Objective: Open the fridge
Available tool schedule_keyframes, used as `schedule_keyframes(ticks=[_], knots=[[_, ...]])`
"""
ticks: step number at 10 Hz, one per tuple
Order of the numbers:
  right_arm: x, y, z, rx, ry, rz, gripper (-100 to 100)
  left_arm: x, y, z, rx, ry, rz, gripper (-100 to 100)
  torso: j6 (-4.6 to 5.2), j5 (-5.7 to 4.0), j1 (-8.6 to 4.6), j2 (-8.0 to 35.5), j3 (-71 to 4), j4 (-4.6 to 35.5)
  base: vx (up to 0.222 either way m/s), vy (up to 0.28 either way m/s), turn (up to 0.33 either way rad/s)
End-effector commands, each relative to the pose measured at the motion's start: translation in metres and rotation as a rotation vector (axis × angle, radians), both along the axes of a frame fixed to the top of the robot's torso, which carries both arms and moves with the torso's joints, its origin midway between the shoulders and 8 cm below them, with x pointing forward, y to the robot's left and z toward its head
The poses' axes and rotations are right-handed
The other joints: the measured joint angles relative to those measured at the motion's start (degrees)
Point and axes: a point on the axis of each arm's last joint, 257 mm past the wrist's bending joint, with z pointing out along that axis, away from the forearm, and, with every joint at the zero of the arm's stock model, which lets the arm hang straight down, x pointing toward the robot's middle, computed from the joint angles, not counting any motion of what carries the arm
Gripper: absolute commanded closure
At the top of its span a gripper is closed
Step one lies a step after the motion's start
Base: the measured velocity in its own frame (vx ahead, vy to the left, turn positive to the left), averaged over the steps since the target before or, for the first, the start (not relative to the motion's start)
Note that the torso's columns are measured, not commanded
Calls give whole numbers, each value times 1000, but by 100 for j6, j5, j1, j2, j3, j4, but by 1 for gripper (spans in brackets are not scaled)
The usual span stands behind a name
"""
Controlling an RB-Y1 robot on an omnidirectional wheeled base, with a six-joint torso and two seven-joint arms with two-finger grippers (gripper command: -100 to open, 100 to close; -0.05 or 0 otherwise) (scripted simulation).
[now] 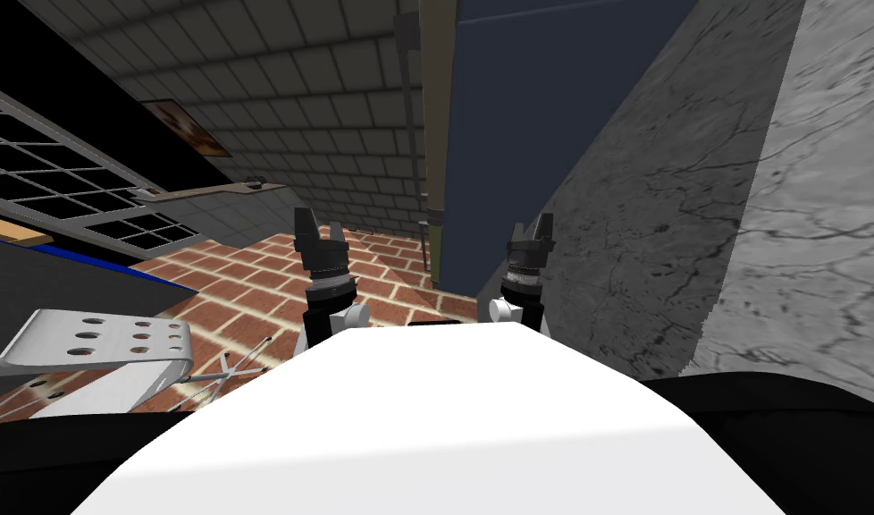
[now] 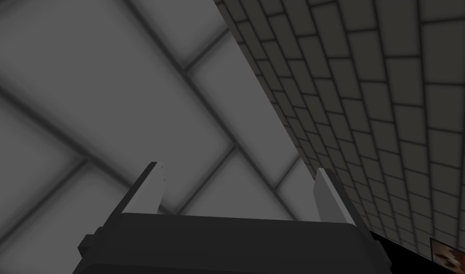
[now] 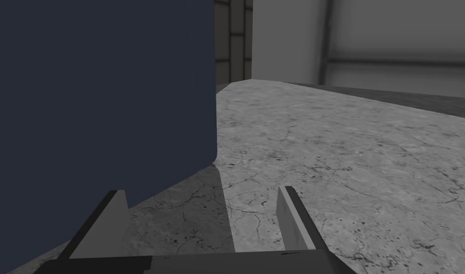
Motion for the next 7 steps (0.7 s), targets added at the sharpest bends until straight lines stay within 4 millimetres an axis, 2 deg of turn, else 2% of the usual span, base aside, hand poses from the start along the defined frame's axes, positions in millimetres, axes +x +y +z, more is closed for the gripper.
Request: schedule_keyframes(ticks=[1,7], knots=[[0,0,0,0,0,0,0,0,0,0,0,0,0,0,0,0,0,232,-467,235,0,0,0],[0,0,0,0,0,0,0,0,0,0,0,0,0,0,0,0,0,2692,-5381,2691,0,0,0]])
